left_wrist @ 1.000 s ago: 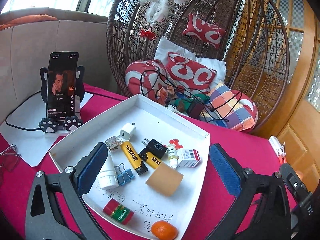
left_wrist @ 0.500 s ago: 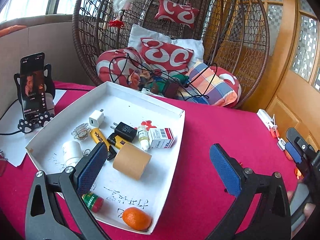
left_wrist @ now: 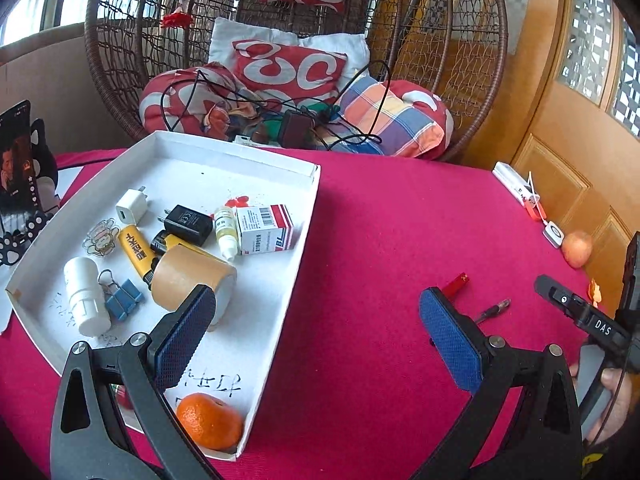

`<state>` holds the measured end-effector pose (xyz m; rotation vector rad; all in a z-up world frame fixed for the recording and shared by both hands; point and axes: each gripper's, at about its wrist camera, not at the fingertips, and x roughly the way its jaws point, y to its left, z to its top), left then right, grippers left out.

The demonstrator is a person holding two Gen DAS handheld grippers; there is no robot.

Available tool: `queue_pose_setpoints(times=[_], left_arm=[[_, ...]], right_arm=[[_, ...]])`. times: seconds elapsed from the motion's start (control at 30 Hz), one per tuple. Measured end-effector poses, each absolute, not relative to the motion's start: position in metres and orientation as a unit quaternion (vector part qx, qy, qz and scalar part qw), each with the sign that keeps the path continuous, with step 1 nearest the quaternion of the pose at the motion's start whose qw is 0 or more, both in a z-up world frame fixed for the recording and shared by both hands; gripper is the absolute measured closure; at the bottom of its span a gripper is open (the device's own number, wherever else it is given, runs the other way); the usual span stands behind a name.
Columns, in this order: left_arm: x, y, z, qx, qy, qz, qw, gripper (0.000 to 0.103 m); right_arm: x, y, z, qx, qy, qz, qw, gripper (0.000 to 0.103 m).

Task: Organize rigid objects
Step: 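Move both open tools back toward the red lighter and black pen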

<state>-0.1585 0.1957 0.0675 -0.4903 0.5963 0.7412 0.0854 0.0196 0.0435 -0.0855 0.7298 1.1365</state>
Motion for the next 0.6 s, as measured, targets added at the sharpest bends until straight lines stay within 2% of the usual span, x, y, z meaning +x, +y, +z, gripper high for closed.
queue_pose_setpoints(times=[0.13,0.3,0.6], left_arm=[[-0.142,0.187,0.052,-0.218,0.316,0.334,0.861,0.0],[-0.127,0.178,0.038,-0.193,0.349,0.33,0.856,0.0],[-0.127,0.178,0.036,-0.172,0.352,0.343,0.853,0.0]], right_arm=[[0.083,0.024,0.024,-0.106,0.354,0.527,0.765,0.0],[0.075,0.035,0.006,-0.133,0.382,0.538,0.74,0.0],[0.068,0.052,0.023,-0.176,0.331,0.534,0.758,0.0]])
